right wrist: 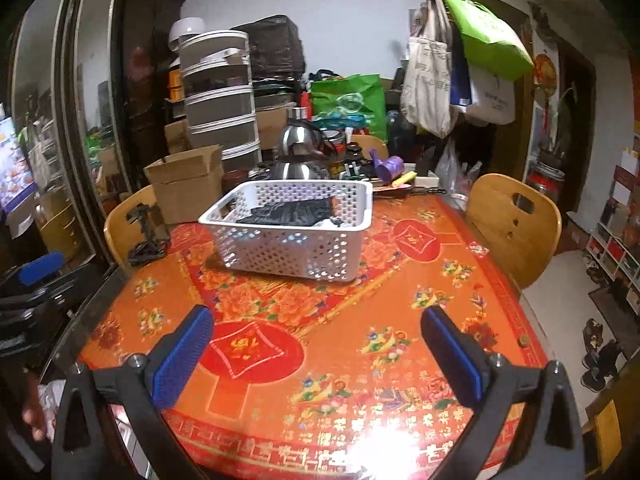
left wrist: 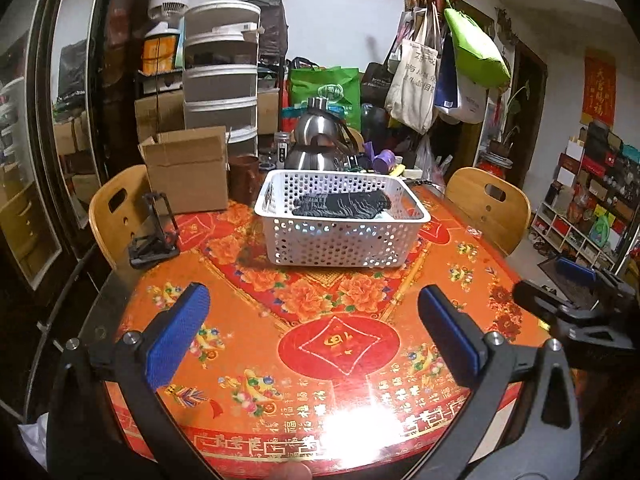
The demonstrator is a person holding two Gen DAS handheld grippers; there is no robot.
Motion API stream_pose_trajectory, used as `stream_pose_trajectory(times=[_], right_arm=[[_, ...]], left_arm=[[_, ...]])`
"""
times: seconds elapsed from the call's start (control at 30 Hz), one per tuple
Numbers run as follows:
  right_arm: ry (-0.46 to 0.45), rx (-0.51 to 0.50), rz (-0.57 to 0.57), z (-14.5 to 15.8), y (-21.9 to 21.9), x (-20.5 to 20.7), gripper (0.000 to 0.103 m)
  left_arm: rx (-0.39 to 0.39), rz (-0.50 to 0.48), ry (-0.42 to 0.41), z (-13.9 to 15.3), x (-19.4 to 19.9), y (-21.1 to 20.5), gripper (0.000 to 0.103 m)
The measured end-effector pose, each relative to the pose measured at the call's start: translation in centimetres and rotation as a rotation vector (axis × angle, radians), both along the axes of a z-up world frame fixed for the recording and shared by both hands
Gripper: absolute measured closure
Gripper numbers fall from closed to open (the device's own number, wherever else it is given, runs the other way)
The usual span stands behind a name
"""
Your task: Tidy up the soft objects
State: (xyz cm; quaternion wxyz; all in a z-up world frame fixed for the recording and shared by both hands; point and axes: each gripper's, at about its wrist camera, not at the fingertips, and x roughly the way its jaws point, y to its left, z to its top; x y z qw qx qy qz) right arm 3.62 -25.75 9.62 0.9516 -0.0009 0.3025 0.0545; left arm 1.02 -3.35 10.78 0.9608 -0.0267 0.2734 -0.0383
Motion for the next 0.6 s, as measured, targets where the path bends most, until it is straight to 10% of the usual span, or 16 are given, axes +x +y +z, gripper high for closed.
stream_pose_trajectory(times=[0.6], right_arm=[[0.027,0.026,0.02,-0.5,0.3,1.8,0.0]], left_arm=[[0.017,0.014,0.028,0.0,2.1,-0.4,0.0]])
